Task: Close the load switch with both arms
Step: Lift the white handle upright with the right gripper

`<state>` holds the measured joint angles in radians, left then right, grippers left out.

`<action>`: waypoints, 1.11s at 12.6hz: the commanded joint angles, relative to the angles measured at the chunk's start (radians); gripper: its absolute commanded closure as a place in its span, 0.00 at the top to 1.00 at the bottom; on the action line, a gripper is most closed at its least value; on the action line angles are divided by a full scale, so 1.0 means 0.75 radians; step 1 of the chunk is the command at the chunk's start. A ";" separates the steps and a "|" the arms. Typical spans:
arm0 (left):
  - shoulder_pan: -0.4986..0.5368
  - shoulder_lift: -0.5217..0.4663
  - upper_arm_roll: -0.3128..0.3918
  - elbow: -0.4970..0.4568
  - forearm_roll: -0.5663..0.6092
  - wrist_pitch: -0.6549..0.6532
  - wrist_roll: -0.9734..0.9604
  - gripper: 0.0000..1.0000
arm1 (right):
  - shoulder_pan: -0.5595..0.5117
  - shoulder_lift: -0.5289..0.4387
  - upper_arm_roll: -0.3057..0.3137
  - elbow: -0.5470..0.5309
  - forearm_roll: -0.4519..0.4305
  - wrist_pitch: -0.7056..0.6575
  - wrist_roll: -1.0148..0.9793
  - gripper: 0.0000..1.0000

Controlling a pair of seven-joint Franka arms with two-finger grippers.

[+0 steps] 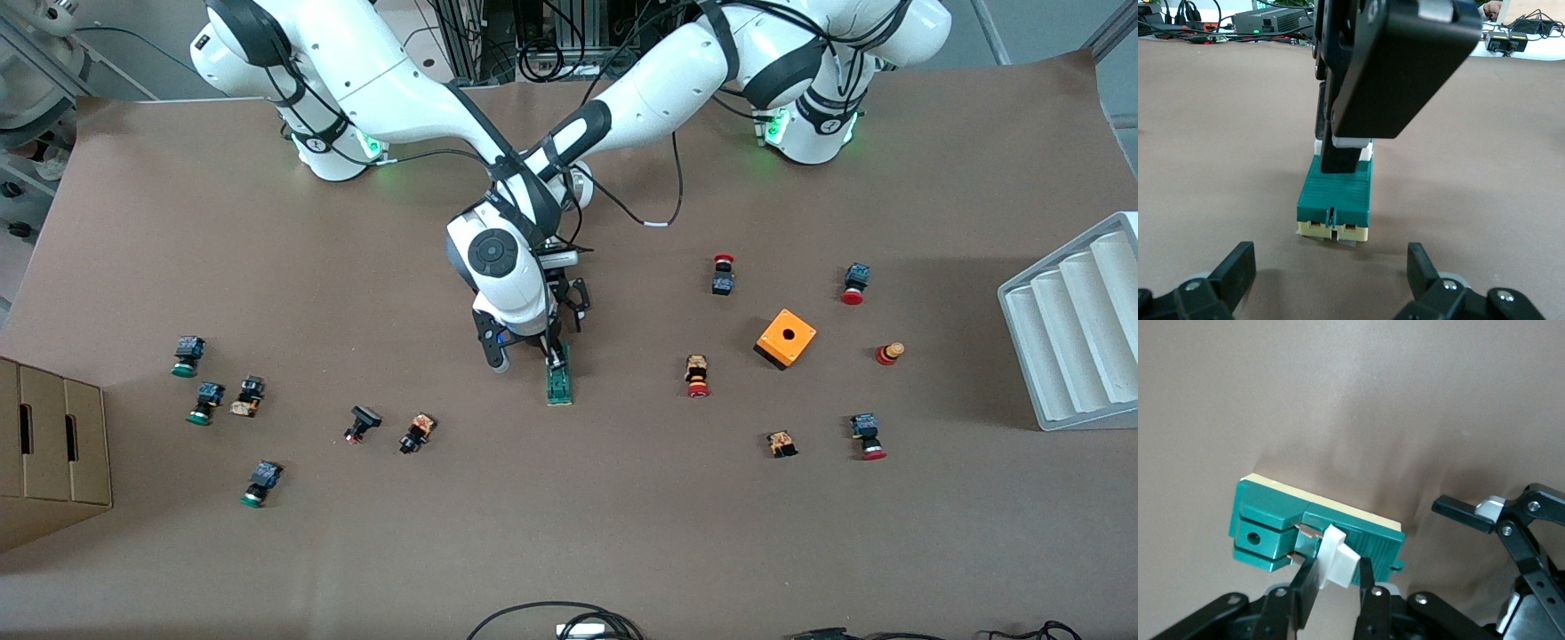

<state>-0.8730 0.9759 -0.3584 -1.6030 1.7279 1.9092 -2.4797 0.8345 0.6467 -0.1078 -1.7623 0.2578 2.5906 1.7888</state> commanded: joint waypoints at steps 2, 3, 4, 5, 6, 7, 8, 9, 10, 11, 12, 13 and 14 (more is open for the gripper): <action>-0.022 0.030 0.018 0.039 0.020 -0.011 -0.026 1.00 | -0.022 0.007 -0.032 0.067 -0.006 -0.012 0.000 0.32; -0.022 0.030 0.018 0.039 0.020 -0.011 -0.026 1.00 | -0.033 0.007 -0.032 0.069 -0.006 -0.012 0.000 0.32; -0.022 0.030 0.018 0.039 0.020 -0.011 -0.026 1.00 | -0.035 0.007 -0.032 0.071 -0.006 -0.014 0.000 0.32; -0.022 0.030 0.018 0.039 0.020 -0.011 -0.026 1.00 | -0.037 0.007 -0.032 0.077 -0.006 -0.020 0.000 0.32; -0.022 0.030 0.018 0.041 0.020 -0.011 -0.026 1.00 | -0.039 0.007 -0.032 0.087 -0.006 -0.028 0.000 0.32; -0.022 0.030 0.018 0.039 0.020 -0.011 -0.026 1.00 | -0.039 0.009 -0.032 0.100 -0.006 -0.044 0.000 0.32; -0.022 0.030 0.018 0.039 0.020 -0.011 -0.026 1.00 | -0.051 0.011 -0.036 0.116 -0.006 -0.061 -0.002 0.32; -0.022 0.030 0.018 0.039 0.020 -0.011 -0.026 1.00 | -0.055 0.011 -0.040 0.120 -0.004 -0.067 -0.002 0.32; -0.022 0.030 0.018 0.041 0.020 -0.011 -0.026 1.00 | -0.057 0.013 -0.040 0.120 -0.004 -0.067 -0.002 0.32; -0.022 0.030 0.018 0.039 0.020 -0.011 -0.026 1.00 | -0.059 0.015 -0.040 0.120 0.000 -0.067 -0.004 0.32; -0.022 0.030 0.018 0.039 0.020 -0.011 -0.026 1.00 | -0.061 0.017 -0.040 0.122 0.002 -0.067 -0.004 0.32; -0.022 0.030 0.018 0.039 0.020 -0.011 -0.026 1.00 | -0.061 0.019 -0.040 0.128 0.002 -0.067 -0.004 0.32; -0.022 0.030 0.018 0.041 0.020 -0.011 -0.026 1.00 | -0.061 0.023 -0.042 0.131 0.002 -0.067 -0.006 0.32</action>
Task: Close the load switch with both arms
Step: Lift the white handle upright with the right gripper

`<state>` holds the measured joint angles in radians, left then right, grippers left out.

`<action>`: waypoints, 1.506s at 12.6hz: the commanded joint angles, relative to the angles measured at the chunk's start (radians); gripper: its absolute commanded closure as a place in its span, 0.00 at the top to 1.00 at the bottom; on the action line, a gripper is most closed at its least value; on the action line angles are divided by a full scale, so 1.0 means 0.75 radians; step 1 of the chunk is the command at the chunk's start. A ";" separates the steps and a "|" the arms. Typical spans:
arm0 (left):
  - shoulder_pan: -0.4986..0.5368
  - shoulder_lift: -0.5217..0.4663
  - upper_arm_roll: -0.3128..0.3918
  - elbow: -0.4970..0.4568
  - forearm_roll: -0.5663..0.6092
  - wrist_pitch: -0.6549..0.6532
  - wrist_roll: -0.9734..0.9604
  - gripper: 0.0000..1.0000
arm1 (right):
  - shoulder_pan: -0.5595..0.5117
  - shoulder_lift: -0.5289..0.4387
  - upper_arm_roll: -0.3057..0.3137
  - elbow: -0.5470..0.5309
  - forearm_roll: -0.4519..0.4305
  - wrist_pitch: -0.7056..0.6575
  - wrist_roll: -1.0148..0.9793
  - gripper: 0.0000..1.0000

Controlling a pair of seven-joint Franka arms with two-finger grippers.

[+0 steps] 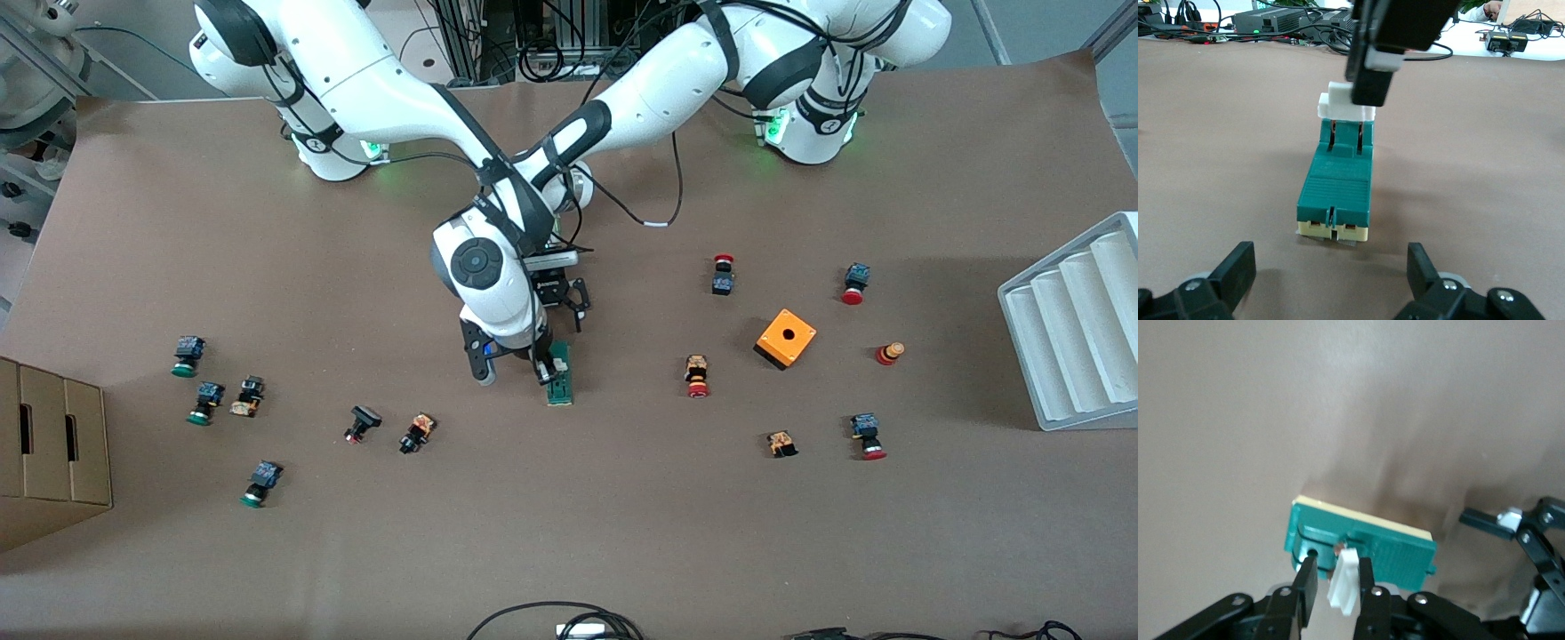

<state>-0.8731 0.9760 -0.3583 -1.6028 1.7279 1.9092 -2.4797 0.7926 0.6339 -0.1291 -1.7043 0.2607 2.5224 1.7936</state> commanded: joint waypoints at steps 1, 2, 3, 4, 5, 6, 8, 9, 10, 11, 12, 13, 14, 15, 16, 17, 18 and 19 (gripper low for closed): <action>-0.022 0.030 0.018 0.041 0.020 -0.011 -0.025 1.00 | -0.006 0.045 -0.014 0.055 -0.002 0.024 -0.011 0.32; -0.022 0.030 0.018 0.041 0.020 -0.011 -0.025 1.00 | -0.008 0.047 -0.014 0.057 -0.002 0.024 -0.011 0.32; -0.022 0.030 0.018 0.039 0.020 -0.011 -0.025 1.00 | -0.008 0.047 -0.014 0.059 -0.002 0.024 -0.011 0.31; -0.022 0.028 0.018 0.039 0.020 -0.011 -0.025 1.00 | -0.006 0.049 -0.014 0.074 -0.002 0.024 -0.007 0.31; -0.022 0.030 0.018 0.039 0.020 -0.011 -0.025 1.00 | -0.006 0.053 -0.014 0.076 0.002 0.022 -0.005 0.31; -0.022 0.030 0.018 0.039 0.020 -0.011 -0.025 1.00 | -0.006 0.053 -0.014 0.076 0.014 0.022 -0.005 0.31; -0.020 0.030 0.018 0.041 0.020 -0.011 -0.023 1.00 | -0.004 0.045 -0.014 0.076 0.021 0.006 -0.007 0.31; -0.022 0.030 0.018 0.041 0.020 -0.011 -0.025 1.00 | -0.003 0.038 -0.014 0.076 0.021 -0.027 -0.009 0.31; -0.022 0.030 0.018 0.039 0.020 -0.011 -0.025 1.00 | -0.001 0.024 -0.014 0.076 0.023 -0.048 -0.009 0.31; -0.022 0.030 0.018 0.039 0.020 -0.011 -0.025 1.00 | -0.001 0.012 -0.014 0.074 0.025 -0.064 -0.007 0.32; -0.022 0.030 0.018 0.041 0.020 -0.011 -0.025 1.00 | -0.001 -0.002 -0.014 0.074 0.027 -0.078 -0.007 0.33; -0.022 0.030 0.018 0.041 0.020 -0.011 -0.025 1.00 | 0.001 -0.009 -0.014 0.074 0.031 -0.083 -0.003 0.33; -0.022 0.030 0.018 0.039 0.020 -0.011 -0.025 1.00 | 0.007 -0.013 -0.014 0.074 0.045 -0.085 -0.001 0.33; -0.022 0.028 0.018 0.039 0.020 -0.011 -0.025 1.00 | 0.011 -0.013 -0.014 0.070 0.053 -0.085 -0.001 0.34; -0.022 0.028 0.018 0.039 0.020 -0.011 -0.025 1.00 | 0.017 -0.013 -0.014 0.062 0.055 -0.085 0.003 0.36; -0.022 0.030 0.018 0.039 0.020 -0.011 -0.025 1.00 | 0.019 -0.013 -0.014 0.057 0.055 -0.085 0.026 0.36; -0.022 0.028 0.018 0.039 0.020 -0.011 -0.025 1.00 | 0.023 -0.013 -0.012 0.053 0.055 -0.085 0.044 0.37; -0.022 0.030 0.018 0.039 0.020 -0.011 -0.025 1.00 | 0.025 -0.013 -0.012 0.045 0.057 -0.087 0.055 0.37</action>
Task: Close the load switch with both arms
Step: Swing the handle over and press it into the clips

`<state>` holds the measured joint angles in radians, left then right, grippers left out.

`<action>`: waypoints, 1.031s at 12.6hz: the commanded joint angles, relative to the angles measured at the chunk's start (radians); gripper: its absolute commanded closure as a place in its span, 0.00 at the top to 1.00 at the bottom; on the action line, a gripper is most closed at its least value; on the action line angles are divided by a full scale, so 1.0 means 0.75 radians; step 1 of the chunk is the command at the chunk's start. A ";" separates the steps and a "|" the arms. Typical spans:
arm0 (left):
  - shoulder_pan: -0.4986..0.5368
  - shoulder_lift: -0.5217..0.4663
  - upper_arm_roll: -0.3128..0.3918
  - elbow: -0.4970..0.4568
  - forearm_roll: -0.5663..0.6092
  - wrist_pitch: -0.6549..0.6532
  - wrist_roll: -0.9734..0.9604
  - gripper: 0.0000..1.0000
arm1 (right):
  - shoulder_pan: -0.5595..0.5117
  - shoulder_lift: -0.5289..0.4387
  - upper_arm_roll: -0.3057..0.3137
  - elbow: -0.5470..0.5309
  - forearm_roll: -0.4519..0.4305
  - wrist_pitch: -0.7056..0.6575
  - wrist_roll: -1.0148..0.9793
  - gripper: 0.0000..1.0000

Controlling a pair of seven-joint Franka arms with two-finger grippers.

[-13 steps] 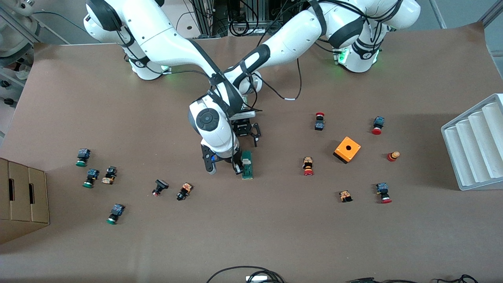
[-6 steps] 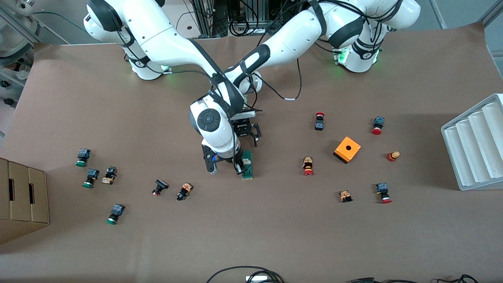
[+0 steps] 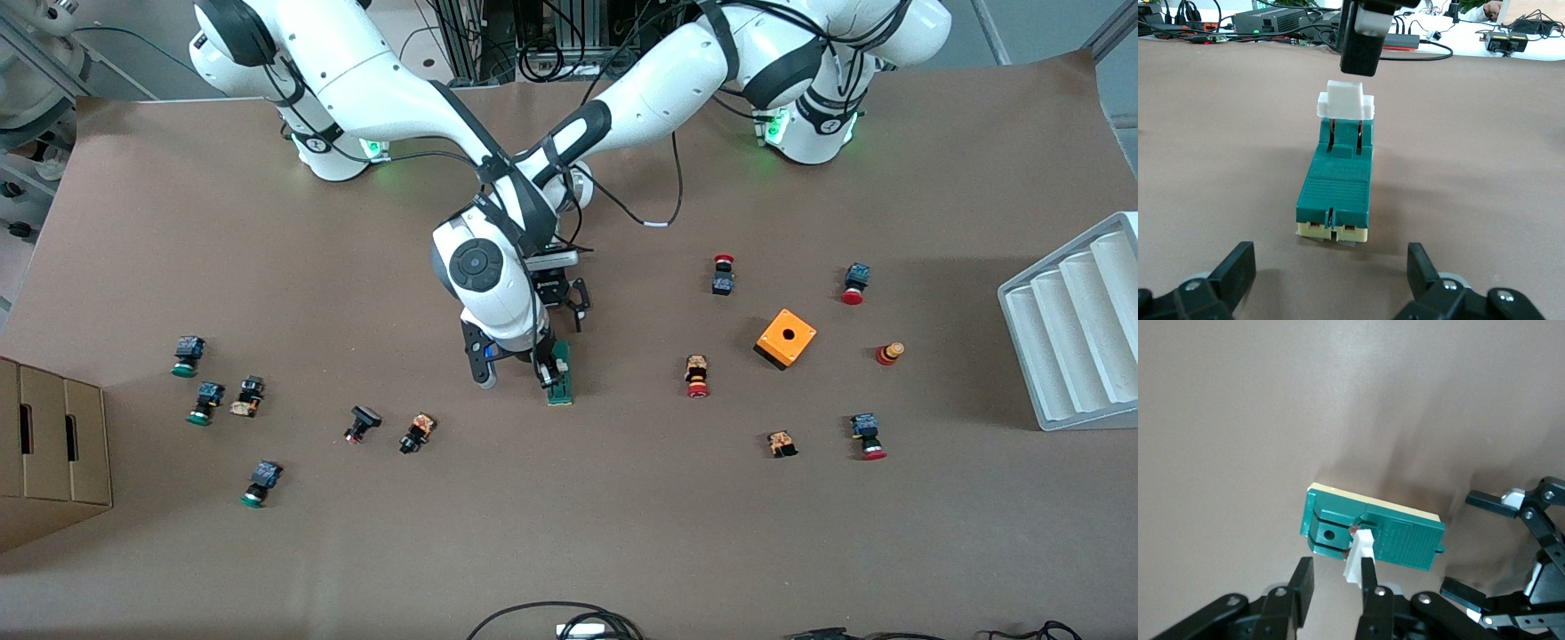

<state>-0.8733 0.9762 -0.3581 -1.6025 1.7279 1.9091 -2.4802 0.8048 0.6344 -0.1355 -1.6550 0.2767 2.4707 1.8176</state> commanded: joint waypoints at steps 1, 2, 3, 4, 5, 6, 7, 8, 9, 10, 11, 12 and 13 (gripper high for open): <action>-0.022 0.030 0.017 0.038 0.020 -0.011 -0.025 1.00 | 0.015 -0.013 -0.003 -0.023 0.042 -0.020 0.033 0.37; -0.022 0.030 0.017 0.038 0.020 -0.011 -0.025 1.00 | 0.019 -0.013 -0.001 -0.023 0.042 -0.028 0.035 0.37; -0.022 0.030 0.017 0.038 0.020 -0.011 -0.025 1.00 | 0.023 -0.013 -0.001 -0.025 0.042 -0.028 0.035 0.37; -0.022 0.030 0.017 0.038 0.020 -0.011 -0.025 1.00 | 0.023 -0.011 -0.001 -0.025 0.042 -0.028 0.037 0.37; -0.022 0.030 0.017 0.038 0.020 -0.011 -0.025 1.00 | 0.023 -0.007 -0.003 -0.025 0.042 -0.026 0.039 0.37; -0.022 0.030 0.017 0.038 0.020 -0.011 -0.025 1.00 | 0.023 -0.003 -0.003 -0.023 0.042 -0.026 0.039 0.36; -0.022 0.030 0.017 0.038 0.020 -0.011 -0.025 1.00 | 0.023 -0.001 -0.003 -0.023 0.044 -0.024 0.037 0.36; -0.022 0.030 0.017 0.038 0.020 -0.011 -0.025 1.00 | 0.023 0.001 -0.003 -0.021 0.044 -0.024 0.035 0.35; -0.022 0.030 0.017 0.038 0.020 -0.011 -0.025 1.00 | 0.023 0.001 -0.003 -0.021 0.044 -0.024 0.035 0.32; -0.022 0.030 0.017 0.038 0.020 -0.011 -0.025 1.00 | 0.023 0.001 -0.003 -0.021 0.046 -0.024 0.035 0.32; -0.022 0.030 0.017 0.038 0.020 -0.011 -0.025 1.00 | 0.023 0.005 -0.003 -0.019 0.048 -0.024 0.033 0.32; -0.024 0.030 0.017 0.038 0.020 -0.011 -0.025 1.00 | 0.023 0.011 -0.003 -0.019 0.046 -0.020 0.033 0.31; -0.028 0.030 0.017 0.038 0.022 -0.013 -0.025 1.00 | 0.023 0.017 -0.003 -0.017 0.046 -0.018 0.033 0.31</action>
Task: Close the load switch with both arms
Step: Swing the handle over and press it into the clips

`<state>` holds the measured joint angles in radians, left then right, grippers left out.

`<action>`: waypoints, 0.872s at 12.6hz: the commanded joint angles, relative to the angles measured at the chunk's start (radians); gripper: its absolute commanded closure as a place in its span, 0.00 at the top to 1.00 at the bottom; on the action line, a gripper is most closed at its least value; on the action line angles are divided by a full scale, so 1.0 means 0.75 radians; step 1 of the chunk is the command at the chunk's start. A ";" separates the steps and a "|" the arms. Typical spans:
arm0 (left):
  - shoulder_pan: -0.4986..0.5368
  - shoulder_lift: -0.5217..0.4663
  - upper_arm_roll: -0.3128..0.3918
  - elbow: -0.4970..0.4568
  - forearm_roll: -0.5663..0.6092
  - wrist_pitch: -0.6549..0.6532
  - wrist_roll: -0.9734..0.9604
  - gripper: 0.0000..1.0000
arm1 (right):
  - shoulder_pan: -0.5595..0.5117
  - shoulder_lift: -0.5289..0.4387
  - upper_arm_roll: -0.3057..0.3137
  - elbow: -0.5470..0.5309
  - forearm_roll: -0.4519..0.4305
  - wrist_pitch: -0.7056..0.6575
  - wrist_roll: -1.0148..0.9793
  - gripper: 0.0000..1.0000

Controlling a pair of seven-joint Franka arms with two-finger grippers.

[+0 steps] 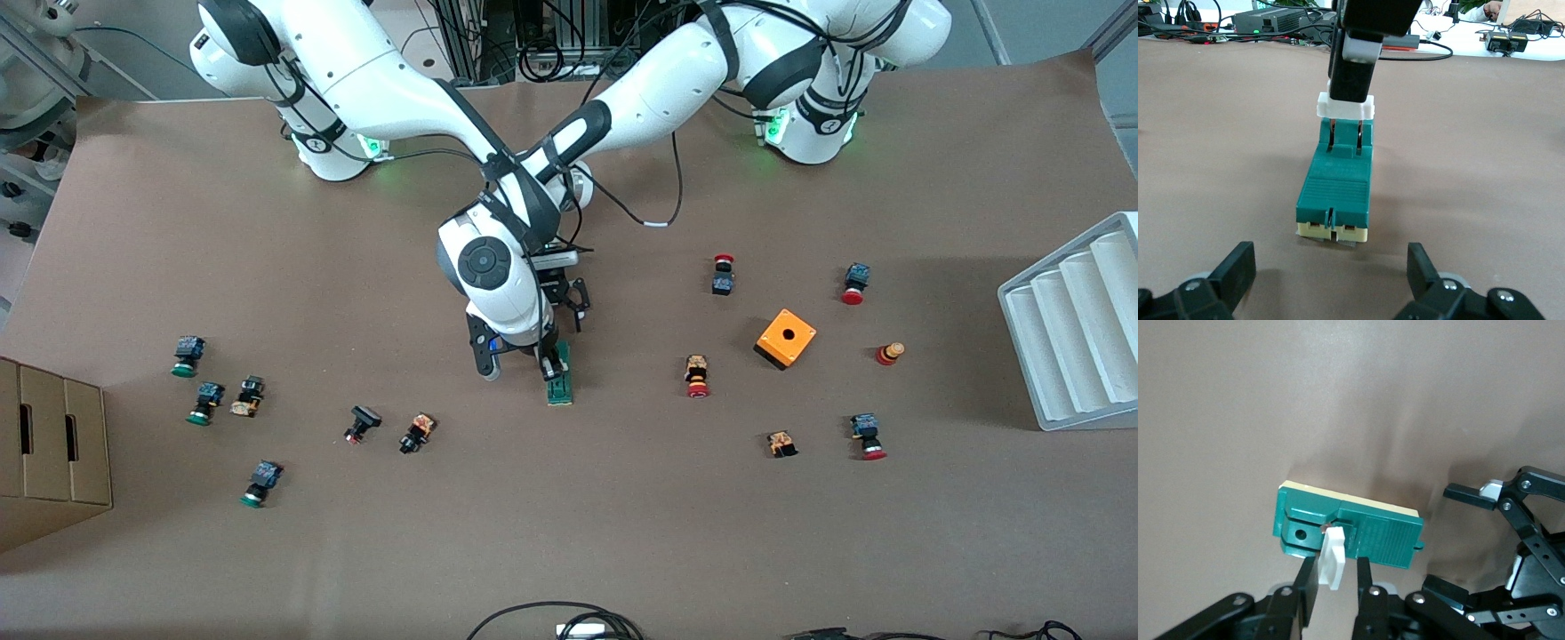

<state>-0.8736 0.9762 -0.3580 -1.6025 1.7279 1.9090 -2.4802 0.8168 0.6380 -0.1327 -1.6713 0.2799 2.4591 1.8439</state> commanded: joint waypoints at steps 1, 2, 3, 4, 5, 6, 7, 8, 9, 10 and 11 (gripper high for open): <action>-0.036 0.036 0.017 0.038 0.022 -0.032 -0.025 1.00 | 0.007 0.017 -0.007 0.007 0.042 -0.002 -0.002 0.31; -0.038 0.050 0.019 0.038 0.022 -0.050 -0.025 1.00 | 0.007 0.019 -0.007 0.009 0.042 0.000 -0.002 0.30; -0.054 0.060 0.019 0.038 0.036 -0.066 -0.029 1.00 | 0.007 0.019 -0.007 0.013 0.042 -0.002 -0.002 0.30; -0.058 0.065 0.019 0.040 0.040 -0.079 -0.055 1.00 | 0.003 0.019 -0.007 0.017 0.042 -0.004 -0.004 0.30; -0.058 0.065 0.021 0.038 0.042 -0.079 -0.082 1.00 | -0.005 0.019 -0.007 0.030 0.042 -0.010 -0.004 0.29; -0.060 0.065 0.025 0.038 0.042 -0.079 -0.088 1.00 | -0.009 0.019 -0.005 0.036 0.042 -0.010 -0.004 0.29; -0.060 0.065 0.025 0.038 0.044 -0.079 -0.088 1.00 | -0.011 0.019 -0.007 0.042 0.044 -0.010 -0.004 0.29; -0.060 0.067 0.025 0.038 0.044 -0.079 -0.090 1.00 | -0.013 0.023 -0.007 0.048 0.044 -0.010 -0.004 0.29; -0.060 0.065 0.025 0.038 0.042 -0.079 -0.090 1.00 | -0.015 0.033 -0.007 0.060 0.044 -0.008 -0.004 0.29; -0.062 0.067 0.025 0.038 0.044 -0.079 -0.090 1.00 | -0.015 0.039 -0.007 0.066 0.044 -0.004 -0.006 0.29; -0.062 0.067 0.025 0.038 0.046 -0.079 -0.092 1.00 | -0.015 0.043 -0.007 0.067 0.044 -0.002 -0.004 0.28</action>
<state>-0.9036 0.9943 -0.3475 -1.6003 1.7526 1.8510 -2.5148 0.8071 0.6471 -0.1347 -1.6566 0.2811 2.4593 1.8439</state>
